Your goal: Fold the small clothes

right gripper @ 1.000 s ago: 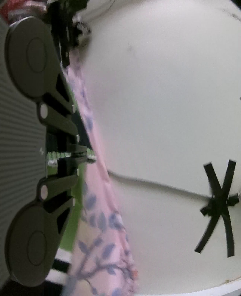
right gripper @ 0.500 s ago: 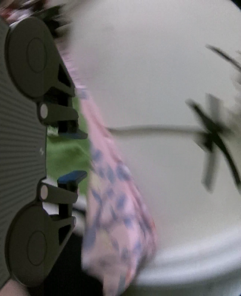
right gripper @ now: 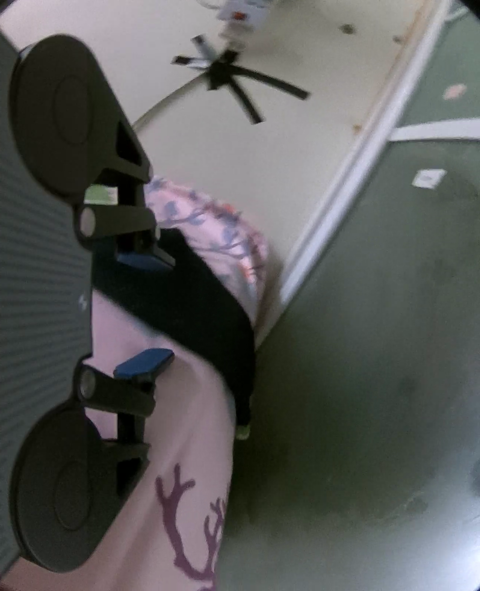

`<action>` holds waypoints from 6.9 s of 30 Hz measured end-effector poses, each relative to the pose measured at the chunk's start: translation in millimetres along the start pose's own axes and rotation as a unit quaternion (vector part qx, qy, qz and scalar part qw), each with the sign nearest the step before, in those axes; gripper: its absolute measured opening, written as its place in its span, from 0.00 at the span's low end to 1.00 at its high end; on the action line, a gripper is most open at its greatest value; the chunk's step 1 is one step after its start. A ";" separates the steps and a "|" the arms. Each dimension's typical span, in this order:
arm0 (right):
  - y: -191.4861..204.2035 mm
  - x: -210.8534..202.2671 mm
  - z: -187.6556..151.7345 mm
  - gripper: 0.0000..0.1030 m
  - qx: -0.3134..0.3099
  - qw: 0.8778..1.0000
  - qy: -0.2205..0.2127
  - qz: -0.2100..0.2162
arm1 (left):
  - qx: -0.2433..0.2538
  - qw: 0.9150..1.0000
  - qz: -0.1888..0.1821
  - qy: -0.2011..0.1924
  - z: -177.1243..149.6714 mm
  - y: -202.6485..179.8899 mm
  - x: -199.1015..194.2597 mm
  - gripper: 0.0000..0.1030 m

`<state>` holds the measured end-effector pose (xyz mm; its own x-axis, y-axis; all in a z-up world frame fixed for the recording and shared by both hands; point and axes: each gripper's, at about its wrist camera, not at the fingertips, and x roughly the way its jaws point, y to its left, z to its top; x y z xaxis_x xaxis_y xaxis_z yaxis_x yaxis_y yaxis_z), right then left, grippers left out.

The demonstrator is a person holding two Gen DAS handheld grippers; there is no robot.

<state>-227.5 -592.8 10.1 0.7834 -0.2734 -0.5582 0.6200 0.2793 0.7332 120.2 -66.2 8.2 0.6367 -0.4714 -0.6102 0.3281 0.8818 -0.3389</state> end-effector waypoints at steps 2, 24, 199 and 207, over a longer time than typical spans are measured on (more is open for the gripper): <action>6.1 7.1 1.2 0.50 -0.015 1.000 -0.011 -0.007 | 0.007 1.000 0.006 -0.001 0.6 -0.3 -0.2 0.58; 300.7 69.4 -218.2 0.14 -0.432 0.812 0.237 0.311 | -0.071 0.992 -0.051 -0.090 26.7 38.9 -34.6 0.53; 126.9 -28.3 -236.9 0.46 -0.461 0.840 0.189 0.217 | 0.022 0.999 0.016 0.020 -54.4 -2.6 -83.3 0.33; 55.6 -43.9 -136.3 0.54 -0.235 0.944 0.142 0.181 | -0.028 0.987 -0.152 0.034 -60.2 -38.5 -107.9 0.38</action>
<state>-221.3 -439.7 22.5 0.8867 0.1588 -0.4343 0.2072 0.7033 0.6800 -3.1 -50.2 44.0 0.4657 -0.7164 -0.5195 0.4576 0.6974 -0.5515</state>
